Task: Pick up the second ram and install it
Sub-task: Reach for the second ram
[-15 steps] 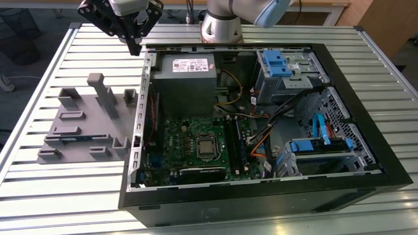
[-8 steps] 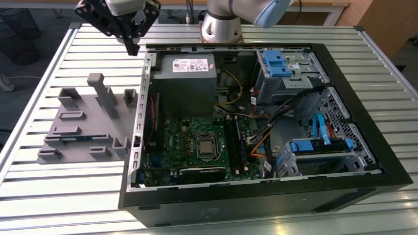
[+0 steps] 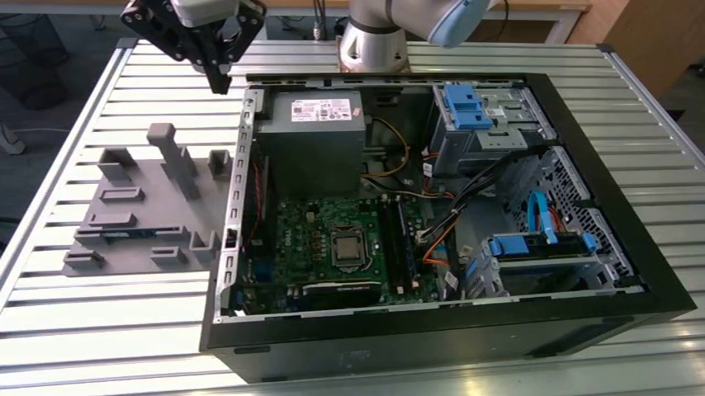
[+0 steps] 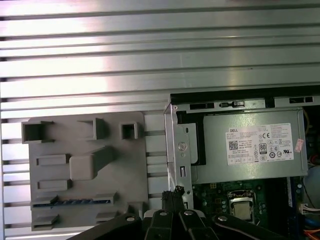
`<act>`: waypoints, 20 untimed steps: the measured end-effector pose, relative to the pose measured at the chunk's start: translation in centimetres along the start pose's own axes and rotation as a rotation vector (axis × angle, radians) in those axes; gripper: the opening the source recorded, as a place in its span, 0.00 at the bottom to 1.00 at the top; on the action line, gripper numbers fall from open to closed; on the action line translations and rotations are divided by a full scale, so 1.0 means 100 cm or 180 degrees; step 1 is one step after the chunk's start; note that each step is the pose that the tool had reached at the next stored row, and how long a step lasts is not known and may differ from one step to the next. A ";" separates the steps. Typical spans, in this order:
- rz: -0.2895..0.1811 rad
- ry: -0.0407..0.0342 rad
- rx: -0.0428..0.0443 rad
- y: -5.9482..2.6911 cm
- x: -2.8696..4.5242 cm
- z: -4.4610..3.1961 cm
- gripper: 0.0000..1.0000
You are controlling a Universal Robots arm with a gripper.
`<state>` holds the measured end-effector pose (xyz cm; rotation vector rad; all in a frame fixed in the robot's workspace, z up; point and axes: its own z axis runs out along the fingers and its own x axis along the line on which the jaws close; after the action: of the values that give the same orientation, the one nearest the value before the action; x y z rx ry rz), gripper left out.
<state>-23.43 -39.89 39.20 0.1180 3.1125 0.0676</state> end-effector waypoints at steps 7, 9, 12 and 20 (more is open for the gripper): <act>0.0000 0.0000 0.0000 -0.0003 0.0041 0.0000 0.11; 0.0000 0.0000 0.0000 -0.0004 0.0053 -0.0001 0.11; 0.0000 0.0000 0.0000 -0.0006 0.0072 -0.0001 0.11; 0.0000 0.0000 0.0000 -0.0009 0.0121 -0.0002 0.11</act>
<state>-24.65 -39.89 39.18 0.1180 3.1124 0.0678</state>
